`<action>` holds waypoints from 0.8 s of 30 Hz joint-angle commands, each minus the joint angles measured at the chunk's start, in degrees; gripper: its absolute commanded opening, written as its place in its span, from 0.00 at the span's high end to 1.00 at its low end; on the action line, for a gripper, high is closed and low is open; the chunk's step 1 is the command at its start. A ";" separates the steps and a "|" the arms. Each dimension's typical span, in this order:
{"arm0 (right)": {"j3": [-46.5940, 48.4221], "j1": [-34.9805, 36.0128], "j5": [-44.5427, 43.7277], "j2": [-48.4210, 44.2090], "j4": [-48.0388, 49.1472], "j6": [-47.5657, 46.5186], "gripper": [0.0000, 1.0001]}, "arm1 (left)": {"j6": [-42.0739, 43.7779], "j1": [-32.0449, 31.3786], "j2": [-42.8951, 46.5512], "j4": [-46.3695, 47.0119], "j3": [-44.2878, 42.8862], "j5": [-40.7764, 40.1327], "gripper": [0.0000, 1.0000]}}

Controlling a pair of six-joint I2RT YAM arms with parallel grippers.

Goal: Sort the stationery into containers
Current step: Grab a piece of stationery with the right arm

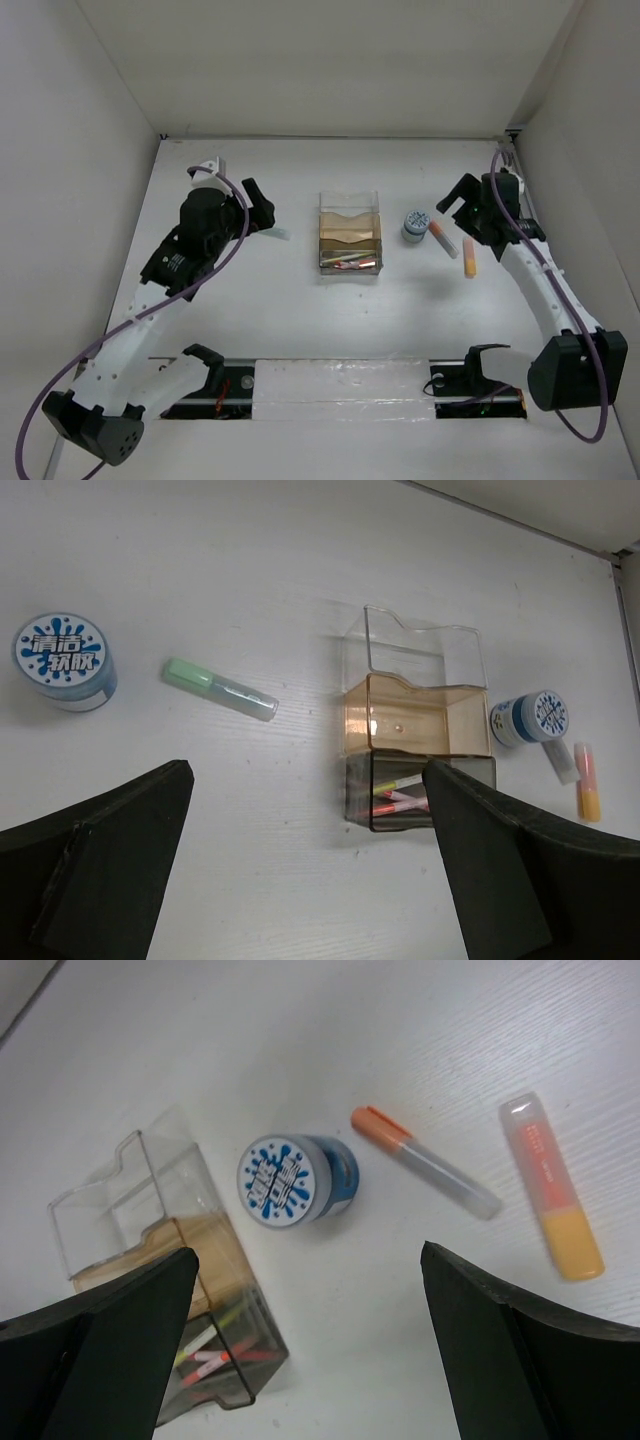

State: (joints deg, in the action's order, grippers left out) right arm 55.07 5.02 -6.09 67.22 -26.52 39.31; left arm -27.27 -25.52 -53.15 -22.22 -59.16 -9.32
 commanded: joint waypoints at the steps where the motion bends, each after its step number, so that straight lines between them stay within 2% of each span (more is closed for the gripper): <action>1: 3.11 -3.95 2.65 2.64 2.78 -3.26 0.00 | 0.81 0.03 1.64 -0.37 0.71 -2.81 0.01; 4: 5.57 -7.03 3.89 7.02 1.40 -4.50 0.00 | 0.81 0.03 2.26 -0.37 0.18 -2.81 0.01; 10: 11.10 -8.97 -5.49 14.42 -9.40 -3.80 0.03 | 1.34 0.03 4.71 -0.37 0.71 -2.28 0.01; 13: 11.11 -10.46 -7.18 17.32 -11.00 -5.12 0.03 | 1.95 0.03 5.24 0.15 0.71 -1.14 0.01; 24: 6.81 -13.10 -4.28 21.02 -12.93 -6.17 0.06 | 3.01 0.03 5.77 0.68 1.24 2.99 0.01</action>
State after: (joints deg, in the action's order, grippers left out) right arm 62.11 -7.75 -10.46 87.42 -38.20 34.11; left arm -25.36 -25.52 -48.47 -23.35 -58.52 -8.05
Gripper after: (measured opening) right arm 0.944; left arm 0.993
